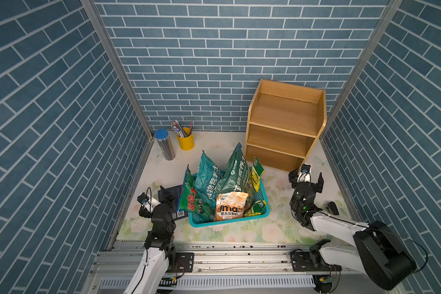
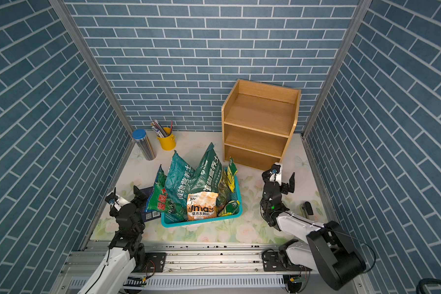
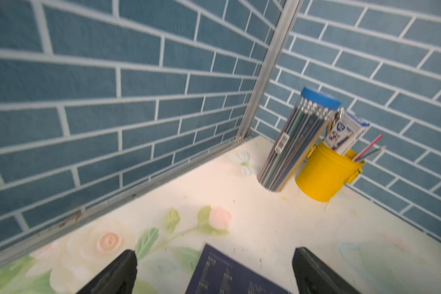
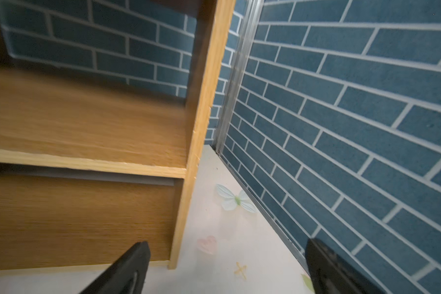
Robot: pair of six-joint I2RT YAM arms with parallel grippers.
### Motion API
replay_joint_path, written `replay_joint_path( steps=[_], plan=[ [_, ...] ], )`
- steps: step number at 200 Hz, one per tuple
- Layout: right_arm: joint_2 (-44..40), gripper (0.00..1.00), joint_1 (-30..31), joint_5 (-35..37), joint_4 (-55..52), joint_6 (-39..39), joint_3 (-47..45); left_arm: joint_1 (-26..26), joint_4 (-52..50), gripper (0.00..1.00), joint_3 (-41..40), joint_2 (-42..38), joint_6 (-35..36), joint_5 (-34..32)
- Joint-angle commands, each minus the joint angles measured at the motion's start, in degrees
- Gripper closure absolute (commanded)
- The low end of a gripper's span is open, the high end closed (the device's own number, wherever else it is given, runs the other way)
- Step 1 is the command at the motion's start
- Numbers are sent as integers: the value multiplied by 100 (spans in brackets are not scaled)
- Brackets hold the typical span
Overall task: Take down the fertilizer bag from the shelf
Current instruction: Reset both arms
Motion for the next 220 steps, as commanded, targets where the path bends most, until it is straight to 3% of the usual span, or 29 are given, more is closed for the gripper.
replay_joint_path(
  steps=[1, 29, 37, 48, 82, 99, 107, 115, 123, 129, 147, 170, 220],
  plan=[
    [597, 0, -611, -879, 772, 16, -69, 7, 2367, 0, 10, 1177, 1166, -697],
    [1288, 0, -1474, -2323, 1519, 641, -286, 132, 3405, 0, 525, 3193, 1660, -215],
    [1247, 0, -1648, -2843, 1177, 732, -172, 149, 3570, 0, 649, 3523, 1714, -55],
    [1318, 0, -1796, -3149, 975, 791, -42, 171, 4053, 0, 623, 3812, 1929, 411],
    [1283, 0, -1881, -3549, 1149, 733, -174, 150, 3171, 0, 1368, 4461, 2272, 1241],
    [1306, 1, -2015, -4302, 1694, 664, -487, 141, 3161, 0, 1284, 4357, 2342, 1769],
    [1595, 1, -2074, -4811, 2499, 458, -727, 148, 3143, 0, 1232, 4266, 2294, 2154],
    [1372, 1, -2059, -4911, 1924, 452, -653, 150, 3231, 0, 1150, 4202, 2279, 2732],
    [1529, 1, -2102, -4982, 2305, 443, -679, 150, 3619, 0, 1004, 4194, 2173, 3133],
    [1404, 1, -2101, -4951, 2000, 456, -642, 153, 4057, 0, 832, 4235, 2226, 3339],
    [1408, 0, -2103, -4928, 2015, 470, -650, 158, 4679, 0, 699, 4591, 2119, 2878],
    [1479, 0, -2118, -4939, 2089, 515, -622, 156, 4653, 0, 1081, 5377, 2173, 2904],
    [1453, 0, -2136, -4959, 1996, 524, -598, 123, 4966, 0, 873, 5320, 2276, 3164]
  ],
)
